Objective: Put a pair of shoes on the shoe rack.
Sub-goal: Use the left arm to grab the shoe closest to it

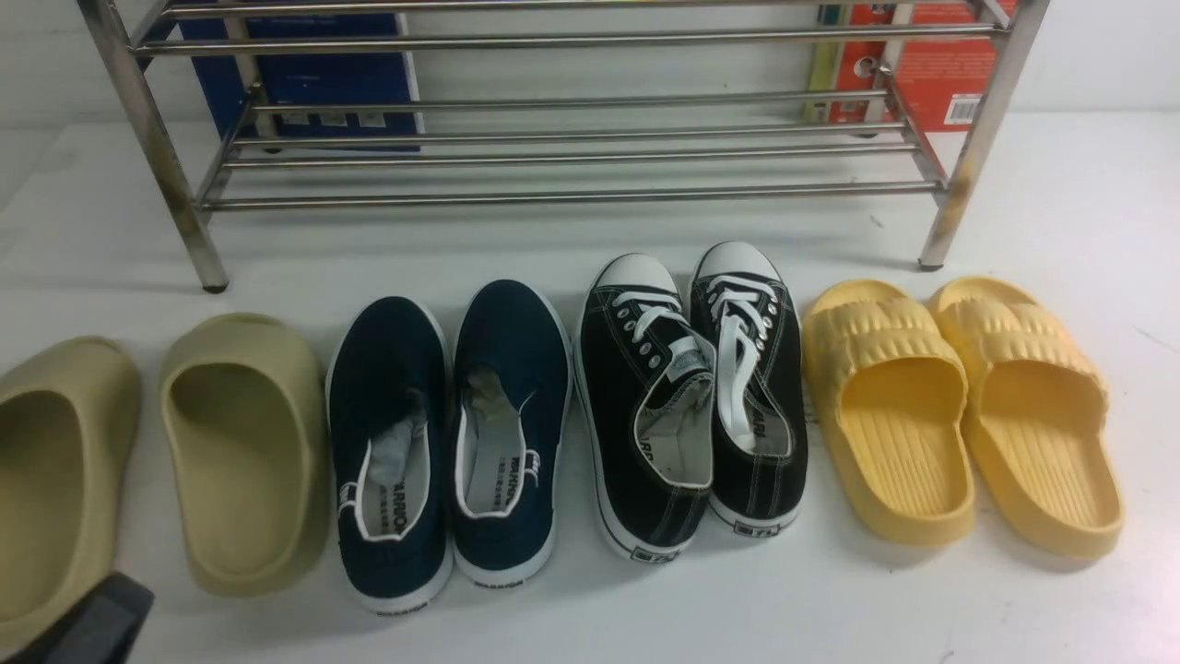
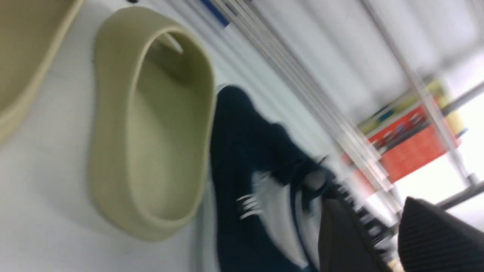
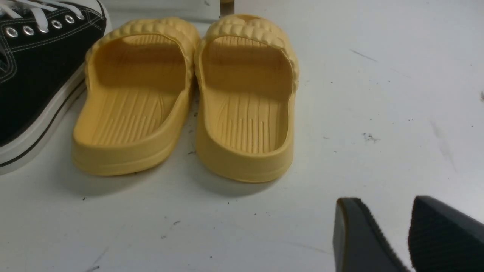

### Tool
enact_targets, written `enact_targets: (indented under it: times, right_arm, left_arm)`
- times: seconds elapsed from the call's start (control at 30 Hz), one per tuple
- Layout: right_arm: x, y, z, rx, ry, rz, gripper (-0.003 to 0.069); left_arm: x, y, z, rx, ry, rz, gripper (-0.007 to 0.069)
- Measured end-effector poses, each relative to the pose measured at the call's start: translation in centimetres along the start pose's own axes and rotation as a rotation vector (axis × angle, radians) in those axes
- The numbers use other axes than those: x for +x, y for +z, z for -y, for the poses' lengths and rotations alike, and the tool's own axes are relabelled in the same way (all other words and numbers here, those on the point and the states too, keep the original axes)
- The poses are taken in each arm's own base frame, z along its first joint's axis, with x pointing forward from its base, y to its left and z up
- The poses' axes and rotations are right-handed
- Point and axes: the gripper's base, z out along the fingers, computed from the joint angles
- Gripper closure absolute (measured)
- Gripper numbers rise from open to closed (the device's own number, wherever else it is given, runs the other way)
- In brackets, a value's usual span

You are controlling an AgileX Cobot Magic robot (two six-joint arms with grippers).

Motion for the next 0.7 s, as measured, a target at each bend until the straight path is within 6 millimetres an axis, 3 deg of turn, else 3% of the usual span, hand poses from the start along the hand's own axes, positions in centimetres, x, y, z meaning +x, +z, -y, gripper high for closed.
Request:
enact_targets:
  times: [0.2,0.4,0.53,0.57,0.7]
  right_arm:
    - [0.0,0.0,0.0,0.0,0.0,0.0,0.0413]
    - [0.0,0.0,0.0,0.0,0.0,0.0,0.0413]
    - [0.0,0.0,0.0,0.0,0.0,0.0,0.0413]
    - [0.0,0.0,0.0,0.0,0.0,0.0,0.0413]
    - [0.0,0.0,0.0,0.0,0.0,0.0,0.0413]
  left_arm:
    - [-1.1,-0.1,0.6,0.059,-0.173,0.101,0.0431]
    - [-2.7,0.1,5.8,0.015,0.054,-0.176,0.0638]
    - [-4.2,2.6,8.8,-0.14,0.238,-0.485,0.0638]
    - [-4.4,2.9,8.9,-0.142,0.241,-0.489,0.0638]
    - [-5.3,8.0,9.2,-0.322,0.363,-0.762,0.0638]
